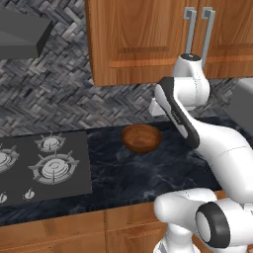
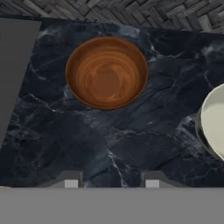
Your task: Open the cabinet. Pick the bowls from the counter and place them in the cabinet. Then close the cabinet.
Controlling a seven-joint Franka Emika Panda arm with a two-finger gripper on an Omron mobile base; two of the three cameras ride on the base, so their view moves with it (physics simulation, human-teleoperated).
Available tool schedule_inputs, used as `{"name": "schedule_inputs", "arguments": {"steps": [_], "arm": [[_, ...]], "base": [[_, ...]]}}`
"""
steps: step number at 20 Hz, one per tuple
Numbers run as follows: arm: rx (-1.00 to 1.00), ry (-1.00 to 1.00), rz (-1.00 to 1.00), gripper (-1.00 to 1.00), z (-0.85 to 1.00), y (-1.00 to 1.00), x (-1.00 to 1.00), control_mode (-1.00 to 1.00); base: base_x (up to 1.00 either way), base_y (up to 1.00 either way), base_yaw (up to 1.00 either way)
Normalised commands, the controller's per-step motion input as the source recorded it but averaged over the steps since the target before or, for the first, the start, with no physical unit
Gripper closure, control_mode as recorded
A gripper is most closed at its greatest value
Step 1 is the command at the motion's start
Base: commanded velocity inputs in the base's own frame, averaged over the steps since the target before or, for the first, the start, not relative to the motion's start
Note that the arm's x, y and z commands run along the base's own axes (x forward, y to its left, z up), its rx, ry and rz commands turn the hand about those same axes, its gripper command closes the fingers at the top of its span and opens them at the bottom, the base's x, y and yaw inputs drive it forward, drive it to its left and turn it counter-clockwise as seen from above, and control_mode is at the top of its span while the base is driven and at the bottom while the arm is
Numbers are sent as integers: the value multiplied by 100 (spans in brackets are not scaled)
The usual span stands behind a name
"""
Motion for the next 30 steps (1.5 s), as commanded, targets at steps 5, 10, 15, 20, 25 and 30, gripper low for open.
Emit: {"name": "schedule_inputs", "arguments": {"steps": [5,10,15,20,25,30], "arm": [[0,0,0,-100,0,0,-24,-100],[11,-4,0,-100,10,-18,-37,-100],[33,-16,0,-100,36,-41,-23,-100],[13,-22,0,-100,32,-22,-9,-100],[0,-30,-2,-100,30,-25,-11,-100],[0,-19,-6,-100,48,-42,0,-100]], "base": [[0,0,0],[0,0,0],[0,0,0],[0,0,0],[0,0,0],[0,0,0]]}}
